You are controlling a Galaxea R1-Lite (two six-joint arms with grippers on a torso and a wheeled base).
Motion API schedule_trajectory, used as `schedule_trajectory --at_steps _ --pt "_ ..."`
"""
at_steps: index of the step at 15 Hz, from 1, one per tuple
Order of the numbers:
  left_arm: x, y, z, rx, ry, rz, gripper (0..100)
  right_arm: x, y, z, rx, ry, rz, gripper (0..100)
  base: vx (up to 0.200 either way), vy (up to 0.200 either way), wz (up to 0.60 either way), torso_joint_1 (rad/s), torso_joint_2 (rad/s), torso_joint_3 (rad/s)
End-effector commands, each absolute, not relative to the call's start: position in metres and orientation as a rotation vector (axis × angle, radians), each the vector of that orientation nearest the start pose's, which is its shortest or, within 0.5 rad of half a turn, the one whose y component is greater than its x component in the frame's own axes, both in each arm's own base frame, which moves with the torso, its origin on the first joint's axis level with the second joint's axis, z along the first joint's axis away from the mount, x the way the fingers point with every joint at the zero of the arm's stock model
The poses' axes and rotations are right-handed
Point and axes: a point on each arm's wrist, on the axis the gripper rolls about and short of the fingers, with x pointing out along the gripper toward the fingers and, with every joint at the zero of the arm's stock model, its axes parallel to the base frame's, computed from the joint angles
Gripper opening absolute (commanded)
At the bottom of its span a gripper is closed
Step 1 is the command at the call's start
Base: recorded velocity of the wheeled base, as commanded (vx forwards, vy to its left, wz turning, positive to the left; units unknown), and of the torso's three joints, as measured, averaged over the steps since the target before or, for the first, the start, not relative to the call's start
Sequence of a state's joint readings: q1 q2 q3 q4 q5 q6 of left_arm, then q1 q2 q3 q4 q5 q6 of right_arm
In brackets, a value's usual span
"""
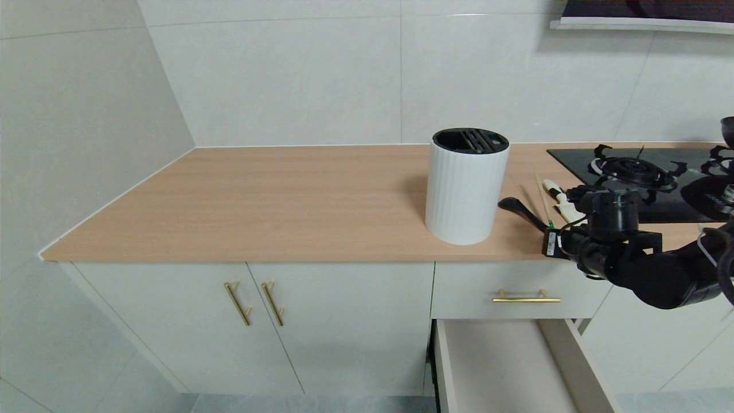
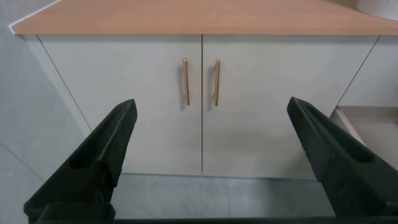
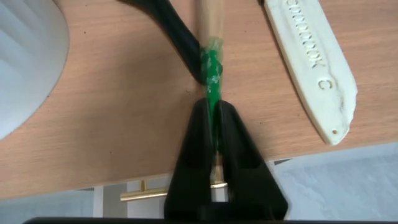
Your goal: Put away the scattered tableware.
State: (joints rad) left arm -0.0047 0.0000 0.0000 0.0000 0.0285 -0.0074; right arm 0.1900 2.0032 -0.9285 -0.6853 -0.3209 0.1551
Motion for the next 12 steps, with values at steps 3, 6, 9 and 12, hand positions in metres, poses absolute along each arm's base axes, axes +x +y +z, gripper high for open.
schedule_trajectory --at_steps 3,6,9,12 --pt "-0.023 0.001 0.075 -0.006 0.0 0.025 100 0.361 0.062 0.122 0.058 0.351 -0.158 0 0.0 0.0 0.0 0.0 0.0 0.0" --pt "-0.023 0.001 0.075 -0.008 0.0 0.025 100 0.358 0.062 0.131 0.064 0.329 -0.158 0 0.0 0.0 0.0 0.0 0.0 0.0" --pt "-0.023 0.001 0.075 -0.008 0.0 0.025 100 0.345 0.06 0.152 0.076 0.285 -0.147 0 0.0 0.0 0.0 0.0 0.0 0.0" --pt "-0.023 0.001 0.075 -0.008 0.0 0.025 100 0.328 0.058 0.169 0.073 0.299 -0.141 0 0.0 0.0 0.0 0.0 0.0 0.0"
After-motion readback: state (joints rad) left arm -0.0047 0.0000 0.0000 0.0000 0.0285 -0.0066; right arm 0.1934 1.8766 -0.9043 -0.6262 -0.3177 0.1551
